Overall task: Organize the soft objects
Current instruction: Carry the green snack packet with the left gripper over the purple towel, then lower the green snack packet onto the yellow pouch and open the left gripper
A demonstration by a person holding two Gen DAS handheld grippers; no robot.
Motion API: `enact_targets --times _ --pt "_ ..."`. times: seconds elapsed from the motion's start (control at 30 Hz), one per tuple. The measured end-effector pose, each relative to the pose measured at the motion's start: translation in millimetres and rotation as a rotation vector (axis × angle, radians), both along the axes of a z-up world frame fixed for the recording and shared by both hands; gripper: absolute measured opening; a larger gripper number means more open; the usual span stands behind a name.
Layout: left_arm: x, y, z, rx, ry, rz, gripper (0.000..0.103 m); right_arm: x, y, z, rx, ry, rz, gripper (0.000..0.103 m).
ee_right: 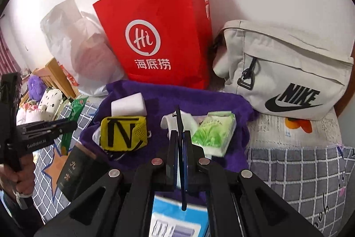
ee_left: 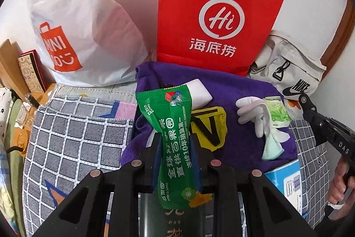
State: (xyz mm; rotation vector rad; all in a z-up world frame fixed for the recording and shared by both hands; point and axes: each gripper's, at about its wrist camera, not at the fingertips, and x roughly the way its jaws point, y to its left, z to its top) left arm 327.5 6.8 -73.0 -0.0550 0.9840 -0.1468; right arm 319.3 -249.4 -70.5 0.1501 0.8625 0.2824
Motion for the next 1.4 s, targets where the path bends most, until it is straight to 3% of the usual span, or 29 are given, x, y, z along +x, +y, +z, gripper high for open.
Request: enact_targets --times 0.37,0.87,1.23,1.4 --pt "34 -22 -16 -0.050 0.036 -0.035 0.023 41 1 -33 0.053 0.068 0.012 0.004" --pt "64 -46 -47 -0.068 0.091 -0.070 0.024 60 4 -66 0.015 0.153 0.036 0.005" --pt "66 -48 -58 -0.080 0.110 -0.085 0.026 61 5 -67 0.003 0.139 0.045 0.006" --pt "65 -52 -58 -0.062 0.105 -0.100 0.029 58 2 -61 -0.009 0.126 0.037 0.022"
